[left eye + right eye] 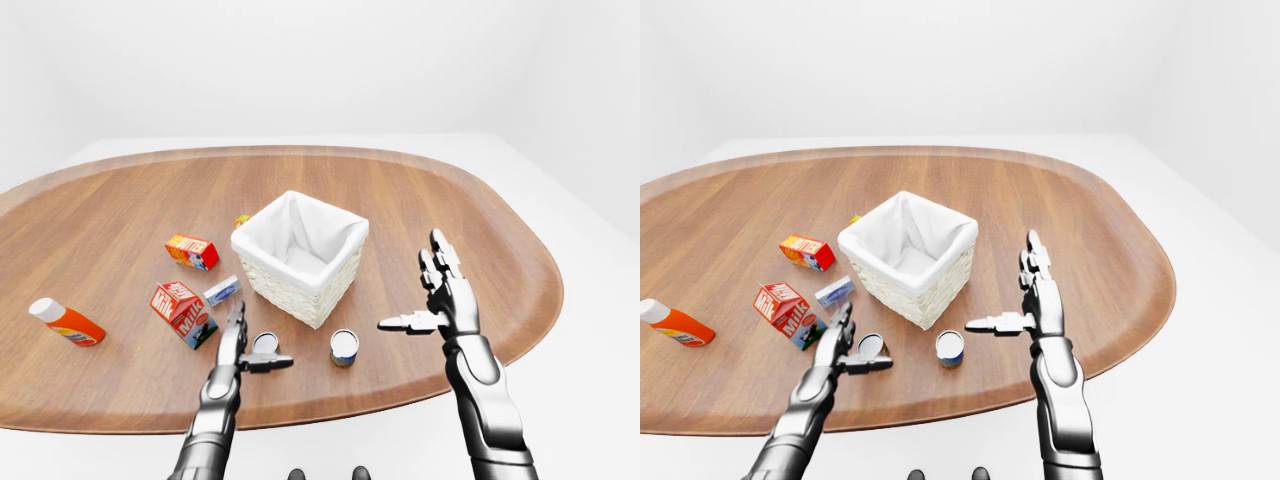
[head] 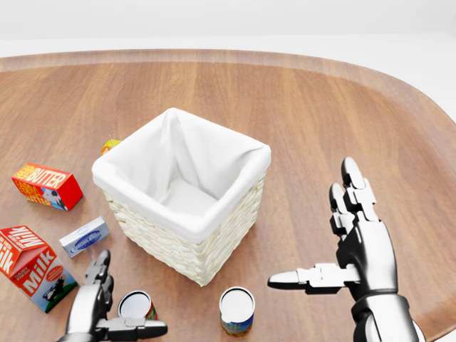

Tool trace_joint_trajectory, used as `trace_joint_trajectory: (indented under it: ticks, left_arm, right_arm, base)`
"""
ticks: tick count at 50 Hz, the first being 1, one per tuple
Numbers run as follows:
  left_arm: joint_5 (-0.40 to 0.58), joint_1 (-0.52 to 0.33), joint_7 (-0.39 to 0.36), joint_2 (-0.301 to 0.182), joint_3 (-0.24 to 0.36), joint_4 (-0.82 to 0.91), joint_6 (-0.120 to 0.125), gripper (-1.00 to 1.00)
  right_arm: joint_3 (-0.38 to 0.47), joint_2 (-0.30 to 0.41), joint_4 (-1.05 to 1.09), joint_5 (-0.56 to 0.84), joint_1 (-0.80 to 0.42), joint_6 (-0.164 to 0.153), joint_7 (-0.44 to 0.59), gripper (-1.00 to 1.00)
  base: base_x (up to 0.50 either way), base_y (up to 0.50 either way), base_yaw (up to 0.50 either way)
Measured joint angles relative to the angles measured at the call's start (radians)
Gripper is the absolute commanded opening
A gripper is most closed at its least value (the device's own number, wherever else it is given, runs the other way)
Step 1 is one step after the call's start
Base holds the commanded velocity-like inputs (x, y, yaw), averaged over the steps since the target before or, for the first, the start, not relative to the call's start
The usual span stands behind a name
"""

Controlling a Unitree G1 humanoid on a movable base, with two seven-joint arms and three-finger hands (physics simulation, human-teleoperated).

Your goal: Pick up the tomato sauce, and put it in the basket.

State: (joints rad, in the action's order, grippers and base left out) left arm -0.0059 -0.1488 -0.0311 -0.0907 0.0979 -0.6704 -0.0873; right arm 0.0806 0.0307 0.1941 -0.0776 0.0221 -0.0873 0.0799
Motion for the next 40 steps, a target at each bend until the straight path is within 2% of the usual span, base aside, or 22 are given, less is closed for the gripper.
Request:
trace_joint_trajectory:
  ticks: [40]
  left_arm:
    - [-0.017,-0.038,-0.011,-0.002,-0.002,-0.109,0.000,1.00]
  right_arm:
    - [-0.001,0.000,-0.003,0.001,0.000,0.000,0.000,1.00]
  base:
    - [0.00,0.00,0.00]
